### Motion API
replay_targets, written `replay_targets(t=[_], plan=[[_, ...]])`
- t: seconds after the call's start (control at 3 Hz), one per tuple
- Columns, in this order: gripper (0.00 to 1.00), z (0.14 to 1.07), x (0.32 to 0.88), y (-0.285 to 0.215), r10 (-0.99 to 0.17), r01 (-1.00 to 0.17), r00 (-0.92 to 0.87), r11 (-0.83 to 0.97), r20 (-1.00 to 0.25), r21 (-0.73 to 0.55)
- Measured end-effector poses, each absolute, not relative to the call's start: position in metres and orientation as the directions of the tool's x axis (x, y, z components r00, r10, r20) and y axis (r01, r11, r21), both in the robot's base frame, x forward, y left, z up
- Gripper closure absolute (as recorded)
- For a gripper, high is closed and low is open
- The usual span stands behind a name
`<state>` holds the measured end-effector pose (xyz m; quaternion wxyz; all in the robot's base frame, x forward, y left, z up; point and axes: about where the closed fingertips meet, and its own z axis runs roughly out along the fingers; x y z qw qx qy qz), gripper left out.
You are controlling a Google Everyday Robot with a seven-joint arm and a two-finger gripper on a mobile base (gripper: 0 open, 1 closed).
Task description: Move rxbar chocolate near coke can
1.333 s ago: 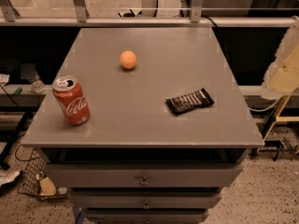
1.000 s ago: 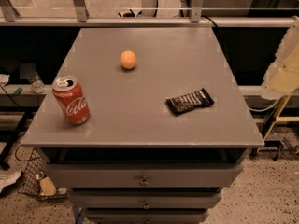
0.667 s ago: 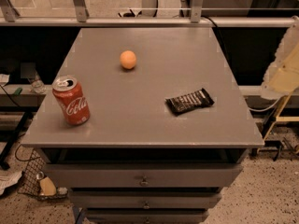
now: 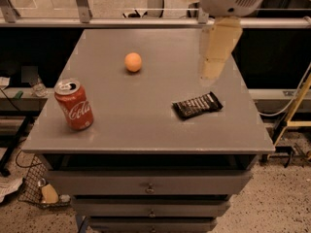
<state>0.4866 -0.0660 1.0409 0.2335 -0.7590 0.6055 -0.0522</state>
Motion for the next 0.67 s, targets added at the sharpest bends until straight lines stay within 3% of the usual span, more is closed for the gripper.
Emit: replay_targets(t=[0.67], plan=[[0.0, 1.0119, 0.5188, -0.0379, -0.919, -0.899, 0.34, -0.254, -0.202, -0.358]])
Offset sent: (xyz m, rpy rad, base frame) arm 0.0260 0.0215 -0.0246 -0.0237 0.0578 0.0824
